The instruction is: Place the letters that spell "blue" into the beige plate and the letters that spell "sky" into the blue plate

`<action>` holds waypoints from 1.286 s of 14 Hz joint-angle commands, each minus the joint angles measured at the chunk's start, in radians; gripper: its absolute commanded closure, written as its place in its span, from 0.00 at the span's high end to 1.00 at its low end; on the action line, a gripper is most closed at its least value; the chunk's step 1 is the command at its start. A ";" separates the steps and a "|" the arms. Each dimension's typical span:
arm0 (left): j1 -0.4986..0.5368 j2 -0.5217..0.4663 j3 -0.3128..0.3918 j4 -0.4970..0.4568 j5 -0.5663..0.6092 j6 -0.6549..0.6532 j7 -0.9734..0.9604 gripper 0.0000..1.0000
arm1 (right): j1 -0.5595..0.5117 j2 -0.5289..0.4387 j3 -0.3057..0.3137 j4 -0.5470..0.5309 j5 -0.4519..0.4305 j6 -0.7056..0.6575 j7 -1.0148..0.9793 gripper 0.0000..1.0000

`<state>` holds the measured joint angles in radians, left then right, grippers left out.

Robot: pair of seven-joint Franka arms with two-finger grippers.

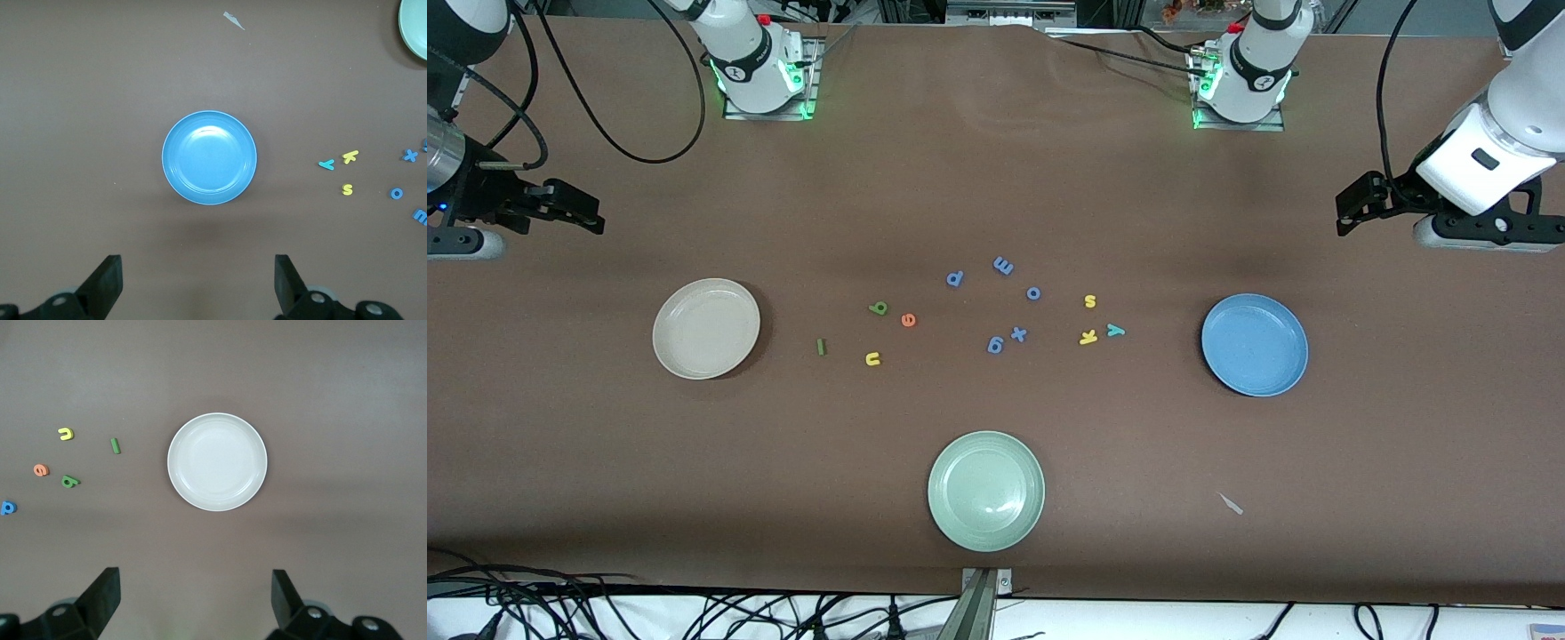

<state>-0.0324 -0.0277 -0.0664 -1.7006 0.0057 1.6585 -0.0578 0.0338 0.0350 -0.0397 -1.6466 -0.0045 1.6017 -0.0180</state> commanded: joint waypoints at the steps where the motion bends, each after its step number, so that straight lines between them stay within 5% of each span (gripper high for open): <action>1: -0.001 0.000 0.002 0.006 0.028 -0.011 0.016 1.00 | 0.001 0.003 -0.002 0.011 0.014 -0.006 -0.002 1.00; 15: -0.009 0.003 -0.001 0.004 0.017 -0.017 0.007 1.00 | 0.017 0.042 0.003 0.017 0.020 0.010 -0.002 1.00; 18: -0.020 0.089 -0.044 0.004 0.016 -0.020 0.015 1.00 | 0.032 0.074 0.006 0.021 0.021 0.018 -0.011 1.00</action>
<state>-0.0409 -0.0051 -0.0809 -1.7066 0.0057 1.6448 -0.0562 0.0556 0.0838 -0.0370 -1.6466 -0.0019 1.6145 -0.0188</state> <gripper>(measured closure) 0.000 0.000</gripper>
